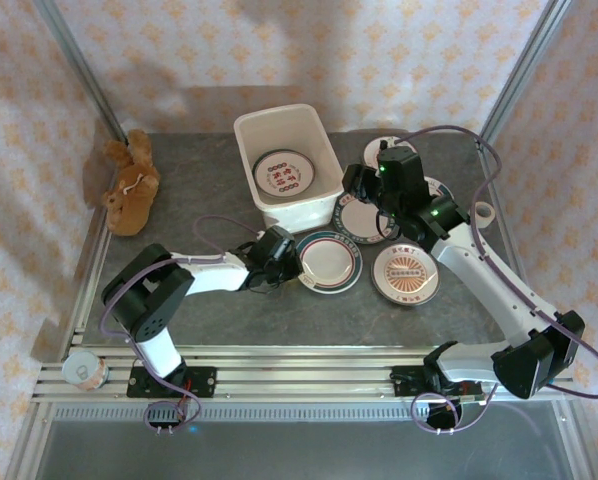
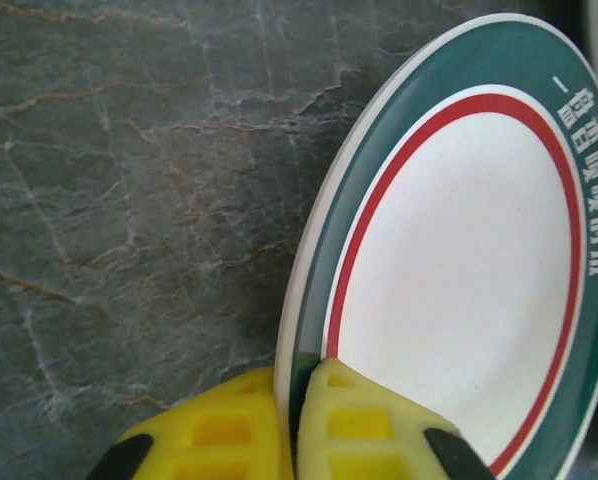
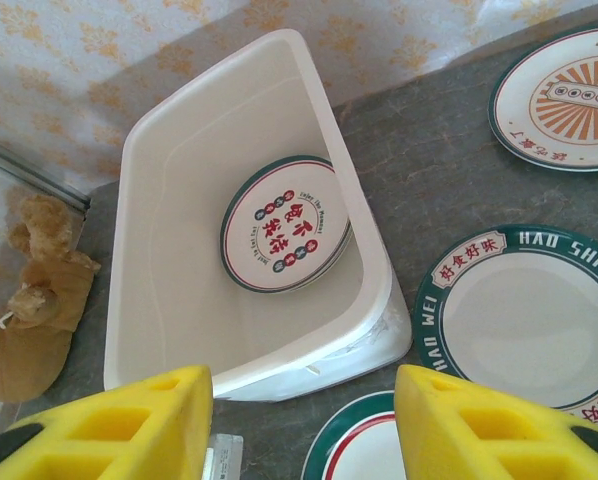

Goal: Place the plates into the plastic bin on the countertop

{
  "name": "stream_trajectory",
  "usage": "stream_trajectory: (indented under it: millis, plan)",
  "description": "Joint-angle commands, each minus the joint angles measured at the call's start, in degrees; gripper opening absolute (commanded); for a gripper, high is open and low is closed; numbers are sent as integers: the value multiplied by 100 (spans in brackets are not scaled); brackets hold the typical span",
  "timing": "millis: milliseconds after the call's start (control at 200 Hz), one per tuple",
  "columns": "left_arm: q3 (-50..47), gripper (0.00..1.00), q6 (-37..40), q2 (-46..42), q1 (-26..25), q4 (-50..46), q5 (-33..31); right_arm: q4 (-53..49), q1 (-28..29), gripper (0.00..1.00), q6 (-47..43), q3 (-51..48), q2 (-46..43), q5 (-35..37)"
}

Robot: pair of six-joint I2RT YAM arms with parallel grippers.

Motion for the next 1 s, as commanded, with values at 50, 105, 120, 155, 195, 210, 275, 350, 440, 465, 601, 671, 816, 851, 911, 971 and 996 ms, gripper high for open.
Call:
stream_trajectory:
  millis: [50, 105, 120, 155, 195, 210, 275, 350, 440, 465, 601, 671, 816, 851, 911, 971, 996]
  plan:
    - [-33, 0, 434, -592, -37, -747, -536, 162, -33, 51, -32, -26, 70, 116]
    - [-75, 0, 558, -830, -44, -920, -606, 192, -33, 51, -28, -9, 127, 107]
    - [-88, 0, 598, -891, -40, -970, -627, 197, -26, 51, -31, -5, 147, 112]
    - [-105, 0, 688, -1040, -39, -1102, -659, 215, -33, 51, -28, 13, 190, 86]
    - [-123, 0, 797, -1215, -39, -1217, -677, 249, -33, 51, -17, 30, 234, 65]
    - [-131, 0, 836, -1286, -39, -1274, -687, 261, -31, 51, -20, 43, 253, 41]
    - [-180, 0, 937, -1595, -39, -1532, -784, 309, -33, 51, 0, 101, 368, -29]
    - [-261, 0, 1050, -1988, -26, -1910, -924, 351, -33, 51, -7, 198, 495, -135]
    - [-423, 0, 1094, -2508, 26, -2361, -1110, 403, -28, 51, 13, 312, 679, -241]
    - [-489, 0, 1079, -2653, 60, -2462, -1149, 420, -33, 50, 19, 337, 728, -281]
    - [-842, 0, 952, -3546, 290, -2901, -1338, 546, -26, 50, 143, 483, 1008, -534]
    - [-989, 0, 877, -4010, 462, -3140, -1412, 618, -33, 50, 218, 548, 1146, -668]
    - [-1053, 0, 800, -4804, 865, -3653, -1568, 675, -33, 48, 284, 765, 1442, -947]
    - [-1011, 0, 812, -4947, 958, -3798, -1652, 684, -33, 48, 282, 824, 1491, -1016]
    - [-891, 0, 878, -5122, 1089, -4033, -1786, 703, -31, 48, 293, 918, 1580, -1115]
    - [-704, 0, 970, -5221, 1229, -4262, -1909, 711, -33, 48, 291, 1005, 1665, -1171]
    - [-612, 0, 1014, -5237, 1287, -4345, -1938, 703, -33, 48, 291, 1048, 1693, -1195]
